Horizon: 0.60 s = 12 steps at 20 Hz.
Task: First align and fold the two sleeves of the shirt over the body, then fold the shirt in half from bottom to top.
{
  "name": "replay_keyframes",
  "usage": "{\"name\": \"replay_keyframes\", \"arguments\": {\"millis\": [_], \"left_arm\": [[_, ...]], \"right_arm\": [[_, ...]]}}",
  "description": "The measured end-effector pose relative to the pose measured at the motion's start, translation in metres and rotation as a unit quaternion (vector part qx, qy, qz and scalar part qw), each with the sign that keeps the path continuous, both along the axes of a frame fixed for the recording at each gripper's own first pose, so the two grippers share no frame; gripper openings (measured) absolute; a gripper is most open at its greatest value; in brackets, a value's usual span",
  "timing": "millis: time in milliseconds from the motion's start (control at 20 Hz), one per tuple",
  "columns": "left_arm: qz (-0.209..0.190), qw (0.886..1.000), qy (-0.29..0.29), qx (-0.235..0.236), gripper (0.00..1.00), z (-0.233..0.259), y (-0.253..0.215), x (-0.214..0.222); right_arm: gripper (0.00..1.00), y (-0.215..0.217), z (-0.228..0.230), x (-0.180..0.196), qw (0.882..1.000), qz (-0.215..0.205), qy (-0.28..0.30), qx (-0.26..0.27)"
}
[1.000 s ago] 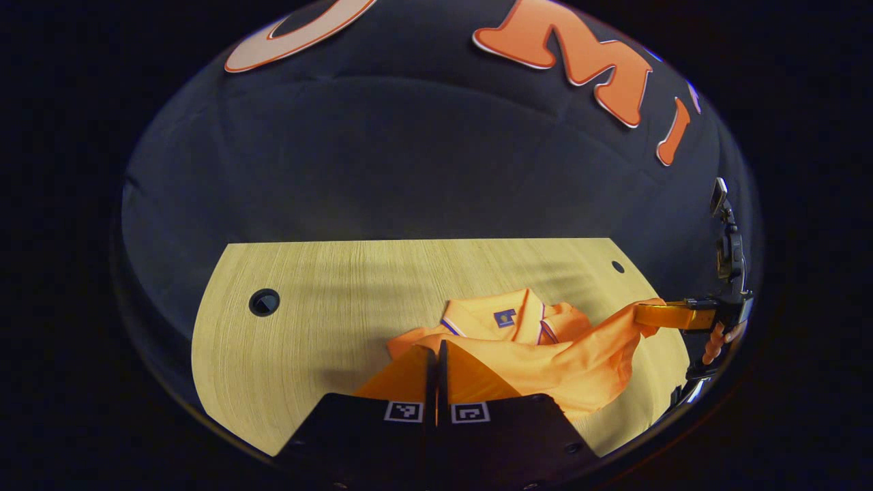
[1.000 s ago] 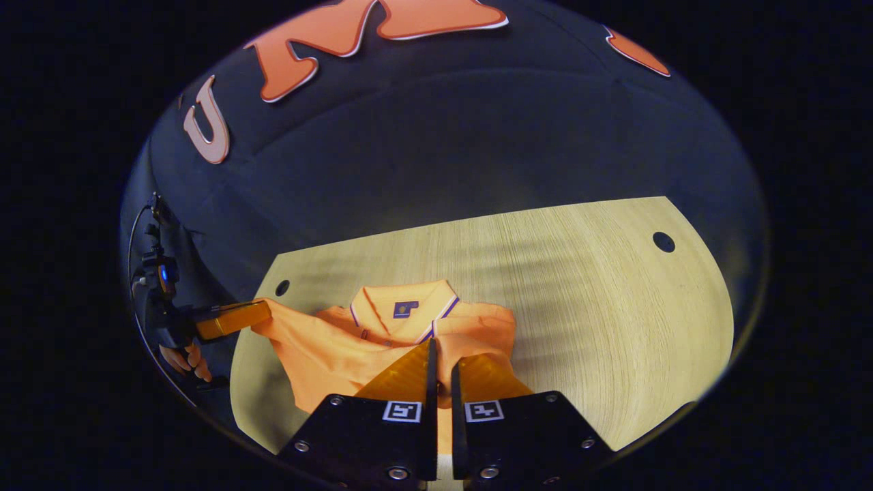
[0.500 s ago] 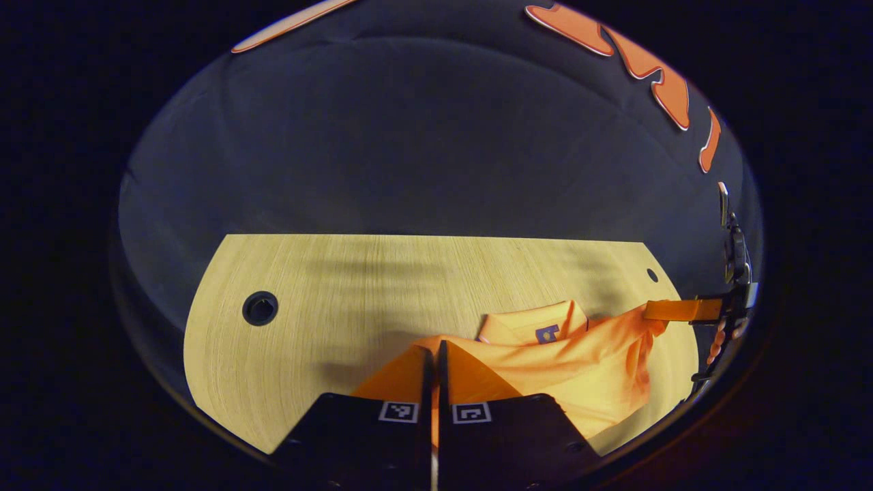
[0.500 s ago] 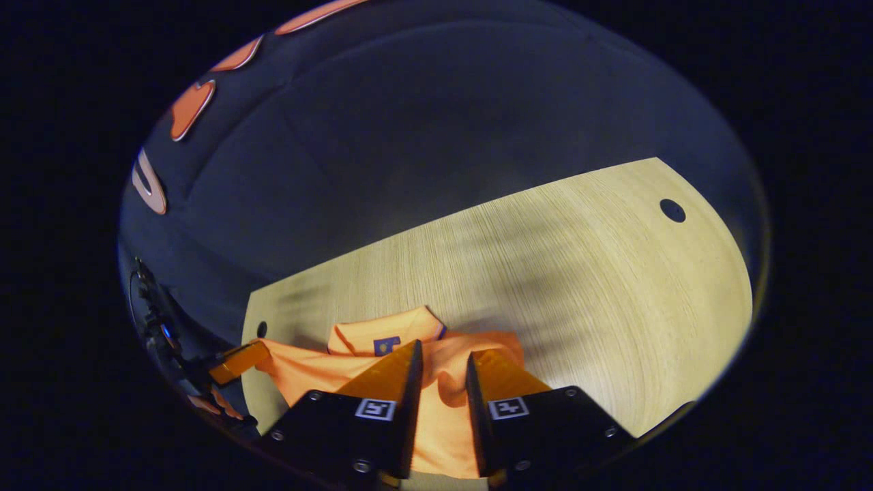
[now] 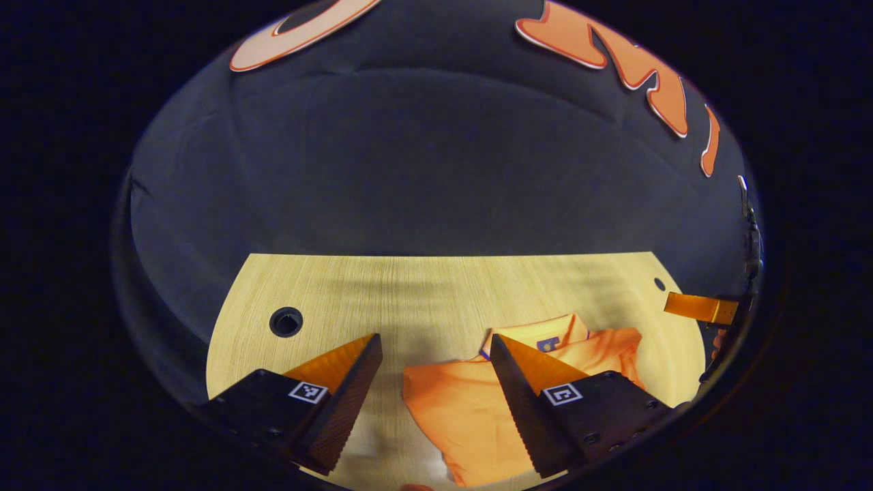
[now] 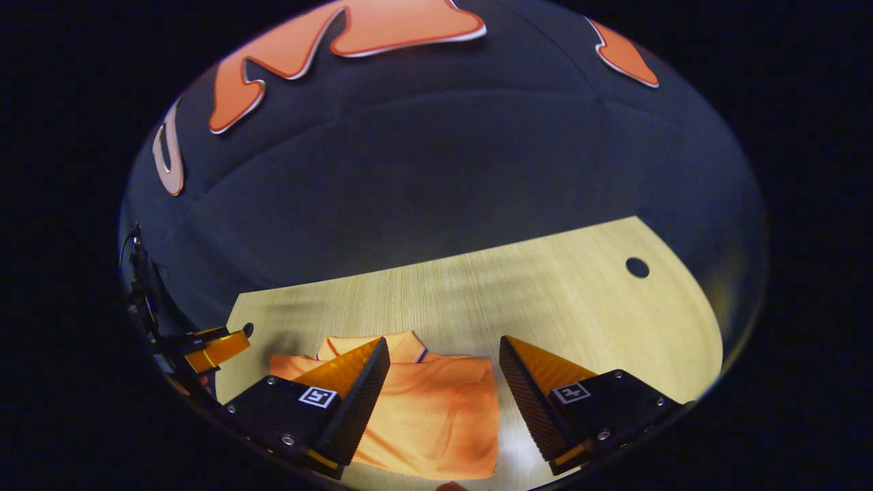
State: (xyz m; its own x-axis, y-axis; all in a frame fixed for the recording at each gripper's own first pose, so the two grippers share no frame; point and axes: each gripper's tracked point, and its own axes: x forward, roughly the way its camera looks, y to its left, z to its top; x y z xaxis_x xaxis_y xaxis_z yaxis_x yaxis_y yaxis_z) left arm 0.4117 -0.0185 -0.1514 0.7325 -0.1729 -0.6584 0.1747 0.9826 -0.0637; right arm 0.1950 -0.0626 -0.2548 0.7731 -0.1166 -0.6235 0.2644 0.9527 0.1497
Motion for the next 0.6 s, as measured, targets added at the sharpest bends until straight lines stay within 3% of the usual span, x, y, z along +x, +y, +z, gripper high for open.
{"name": "replay_keyframes", "arguments": {"millis": [350, 600], "left_arm": [[0.005, 0.995, -0.099, -0.005, 0.98, 0.090, -0.016, -0.066], [0.010, 0.984, -0.177, -0.009, 0.98, 0.158, -0.034, -0.135]], "right_arm": [[0.99, 0.008, 0.078, -0.060, 0.991, 0.040, -0.087, -0.092], [0.99, 0.017, 0.120, -0.113, 0.980, 0.052, -0.150, -0.121]]}}
